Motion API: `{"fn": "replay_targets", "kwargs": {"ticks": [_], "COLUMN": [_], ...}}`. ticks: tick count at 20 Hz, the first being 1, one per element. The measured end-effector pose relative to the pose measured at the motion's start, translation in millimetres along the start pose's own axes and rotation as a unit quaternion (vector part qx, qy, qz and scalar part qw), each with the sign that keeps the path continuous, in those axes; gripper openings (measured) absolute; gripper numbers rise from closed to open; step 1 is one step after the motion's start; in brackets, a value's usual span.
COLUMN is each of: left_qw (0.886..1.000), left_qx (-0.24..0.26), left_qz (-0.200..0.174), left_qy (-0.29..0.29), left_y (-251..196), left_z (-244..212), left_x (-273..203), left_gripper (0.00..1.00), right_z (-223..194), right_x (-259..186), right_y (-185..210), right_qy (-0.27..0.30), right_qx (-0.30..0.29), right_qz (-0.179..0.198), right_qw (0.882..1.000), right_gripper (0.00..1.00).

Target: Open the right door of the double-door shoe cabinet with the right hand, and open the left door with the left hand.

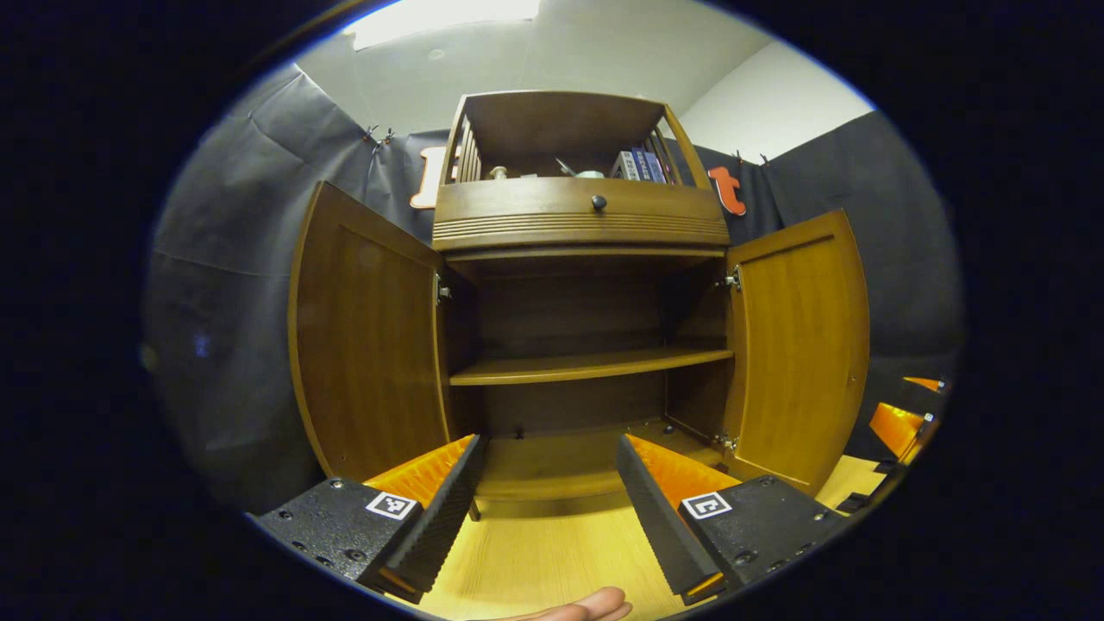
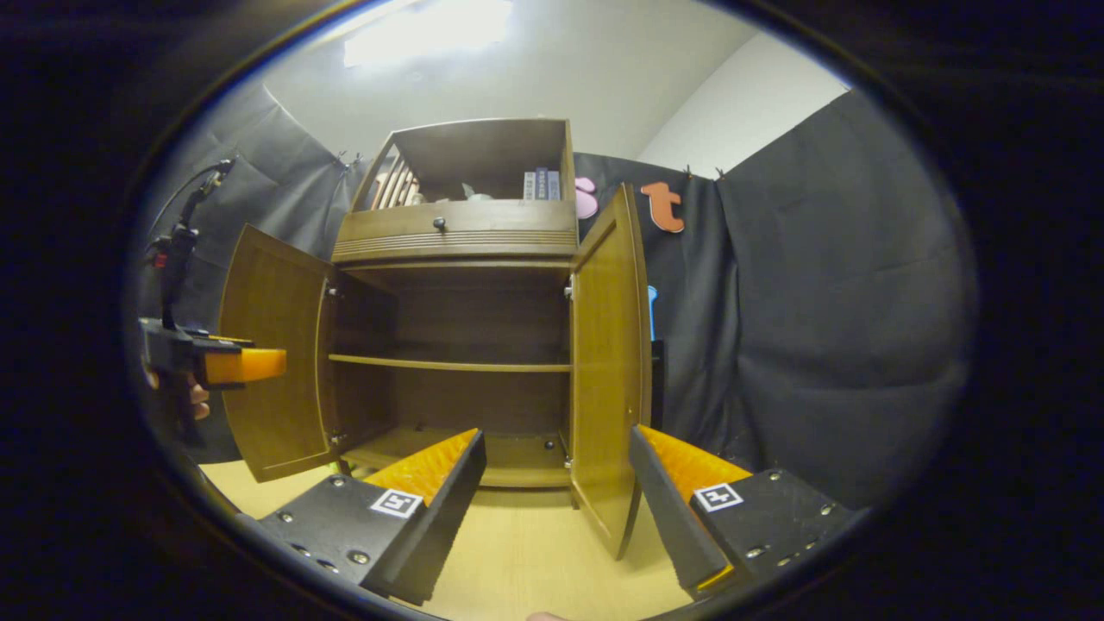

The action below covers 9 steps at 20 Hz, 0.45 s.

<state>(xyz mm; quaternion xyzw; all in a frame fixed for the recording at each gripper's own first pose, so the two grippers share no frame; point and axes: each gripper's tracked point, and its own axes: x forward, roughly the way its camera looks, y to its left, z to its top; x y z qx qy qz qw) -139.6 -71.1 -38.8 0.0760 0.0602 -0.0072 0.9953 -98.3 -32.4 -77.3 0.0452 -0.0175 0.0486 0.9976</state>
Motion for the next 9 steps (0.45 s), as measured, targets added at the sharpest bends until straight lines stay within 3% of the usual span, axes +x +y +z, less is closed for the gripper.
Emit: {"fn": "replay_targets", "kwargs": {"ticks": [2,3,6,9], "left_qw": [1.0,1.0,1.0,1.0], "left_qx": [0.004,0.004,0.003,0.004], "left_qz": [0.003,0.004,0.005,-0.002], "left_qy": [0.01,0.011,0.004,-0.008], "left_y": [-3.0,-5.5,-8.7,-14.0], "left_z": [-5.9,-6.6,2.2,11.8], "left_x": [6.5,8.1,11.7,10.9], "left_gripper": [0.96,0.94,0.93,0.96], "right_z": [13.3,23.1,49.6,68.4], "right_x": [5.8,7.9,8.3,8.2], "right_y": [2.7,3.5,6.6,20.2], "right_qy": [0.001,-0.004,-0.017,-0.026], "right_qx": [-0.001,-0.005,0.003,0.005], "right_qz": [-0.002,-0.003,-0.012,0.005], "right_qw": [1.0,1.0,1.0,1.0], "right_gripper": [0.99,0.94,0.94,0.99]}}
